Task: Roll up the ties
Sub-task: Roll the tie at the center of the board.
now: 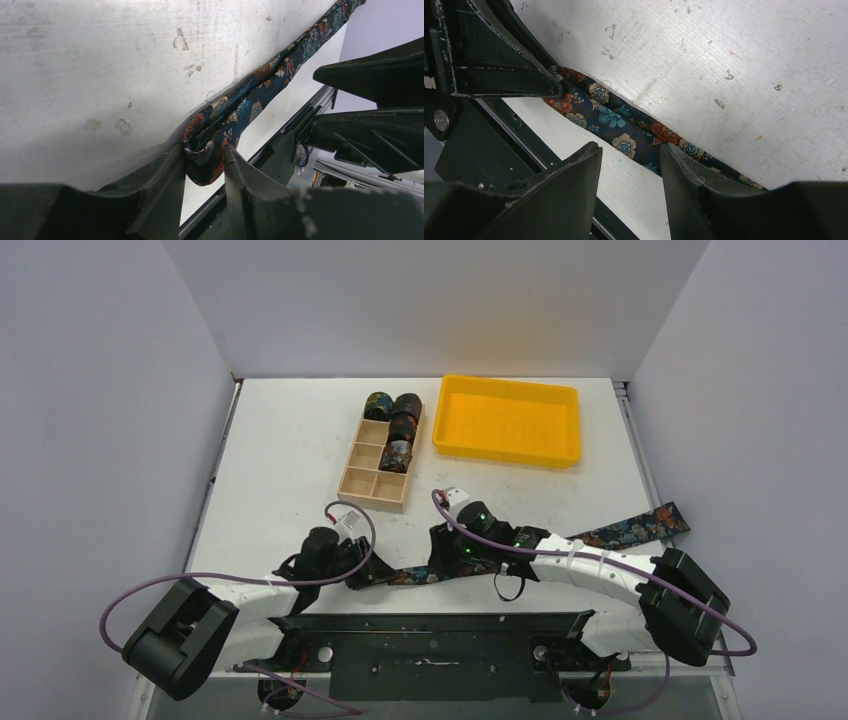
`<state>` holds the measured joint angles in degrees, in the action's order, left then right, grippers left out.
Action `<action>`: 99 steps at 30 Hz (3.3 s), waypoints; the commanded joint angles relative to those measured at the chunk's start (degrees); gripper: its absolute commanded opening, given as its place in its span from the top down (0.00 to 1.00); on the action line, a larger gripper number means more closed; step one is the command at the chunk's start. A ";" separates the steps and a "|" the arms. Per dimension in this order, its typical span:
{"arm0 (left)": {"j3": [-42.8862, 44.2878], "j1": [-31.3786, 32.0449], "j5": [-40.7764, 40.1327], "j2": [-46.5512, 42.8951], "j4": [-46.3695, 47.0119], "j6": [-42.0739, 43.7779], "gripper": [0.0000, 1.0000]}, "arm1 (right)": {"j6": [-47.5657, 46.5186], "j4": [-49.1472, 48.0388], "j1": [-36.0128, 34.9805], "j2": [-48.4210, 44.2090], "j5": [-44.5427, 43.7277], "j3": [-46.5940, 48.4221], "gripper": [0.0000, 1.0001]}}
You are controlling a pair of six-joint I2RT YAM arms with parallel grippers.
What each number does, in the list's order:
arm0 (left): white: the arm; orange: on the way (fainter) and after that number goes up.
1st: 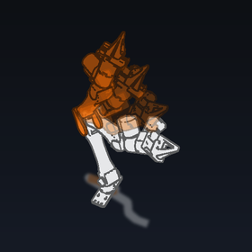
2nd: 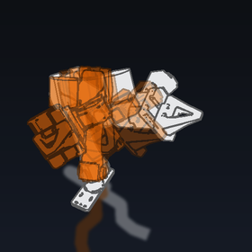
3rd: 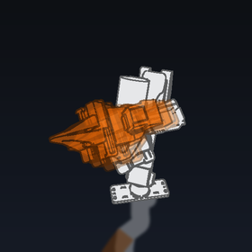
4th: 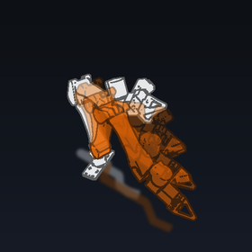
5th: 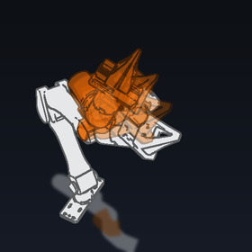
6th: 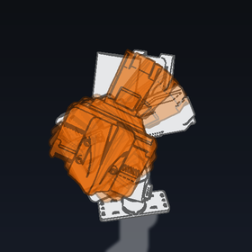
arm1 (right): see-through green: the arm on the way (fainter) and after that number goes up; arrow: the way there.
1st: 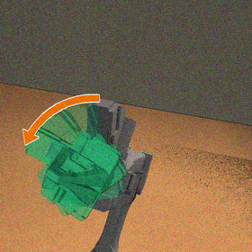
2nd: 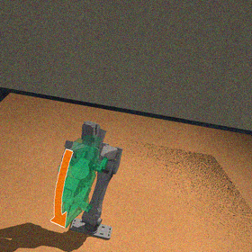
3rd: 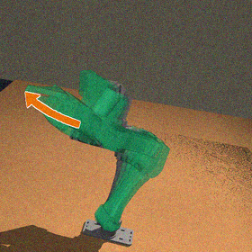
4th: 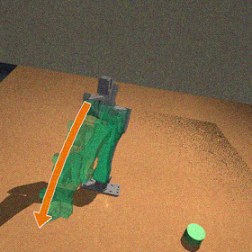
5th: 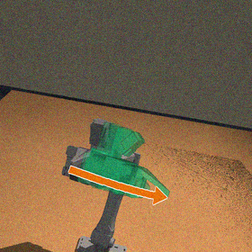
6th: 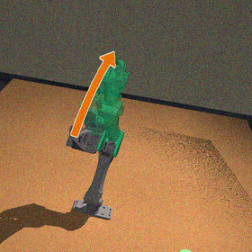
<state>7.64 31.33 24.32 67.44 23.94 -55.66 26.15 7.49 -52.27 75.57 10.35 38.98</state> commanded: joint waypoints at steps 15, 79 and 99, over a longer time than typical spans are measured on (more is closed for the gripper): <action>-4.52 -0.13 -6.65 -0.71 3.33 -0.86 0.98 | 0.00 -3.18 -8.79 7.27 -13.05 3.81 0.53; -6.14 0.09 1.91 5.15 12.48 1.01 0.92 | 3.11 -1.07 -12.33 16.63 -24.33 6.46 0.91; -5.76 0.56 -2.77 -0.38 6.04 2.41 1.00 | 4.92 -1.46 -12.26 13.62 -13.83 13.05 0.85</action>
<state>1.96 31.46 24.23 69.67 34.39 -55.99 29.80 6.96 -64.27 85.38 -5.21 50.98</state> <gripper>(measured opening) 0.033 0.172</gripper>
